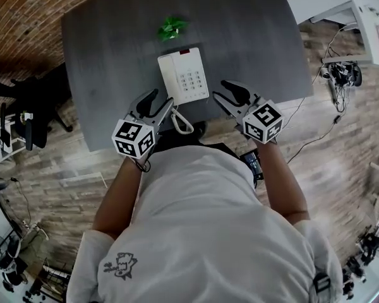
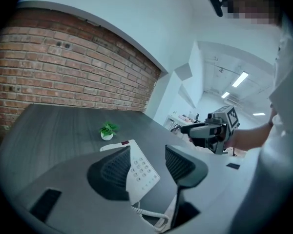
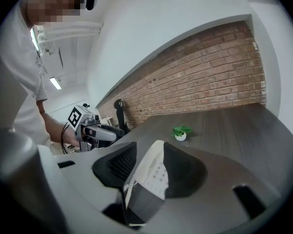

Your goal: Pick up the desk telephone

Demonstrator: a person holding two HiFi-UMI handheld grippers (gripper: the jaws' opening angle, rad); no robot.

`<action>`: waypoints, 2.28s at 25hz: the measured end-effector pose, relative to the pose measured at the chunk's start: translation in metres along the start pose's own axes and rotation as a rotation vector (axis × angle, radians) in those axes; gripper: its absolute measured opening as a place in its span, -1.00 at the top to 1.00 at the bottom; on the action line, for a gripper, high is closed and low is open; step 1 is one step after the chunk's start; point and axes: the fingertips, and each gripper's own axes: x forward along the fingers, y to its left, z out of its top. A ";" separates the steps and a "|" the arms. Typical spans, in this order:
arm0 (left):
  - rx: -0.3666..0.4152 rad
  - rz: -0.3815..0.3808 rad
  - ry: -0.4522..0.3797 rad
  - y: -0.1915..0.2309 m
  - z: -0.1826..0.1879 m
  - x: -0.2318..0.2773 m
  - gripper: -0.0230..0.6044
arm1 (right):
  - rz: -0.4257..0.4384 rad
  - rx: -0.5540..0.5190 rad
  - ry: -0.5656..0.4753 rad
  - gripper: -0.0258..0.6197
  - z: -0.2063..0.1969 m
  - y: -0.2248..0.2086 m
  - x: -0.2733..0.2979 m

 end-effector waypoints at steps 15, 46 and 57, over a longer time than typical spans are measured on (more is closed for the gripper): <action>-0.137 -0.050 0.166 0.057 -0.070 0.063 -0.11 | -0.015 0.119 0.238 0.48 -0.090 -0.069 0.074; -0.522 -0.317 0.191 0.084 -0.125 0.107 -0.19 | 0.169 0.398 0.379 0.69 -0.156 -0.091 0.118; -0.518 -0.329 0.223 0.082 -0.123 0.108 -0.11 | 0.153 0.452 0.353 0.72 -0.155 -0.092 0.118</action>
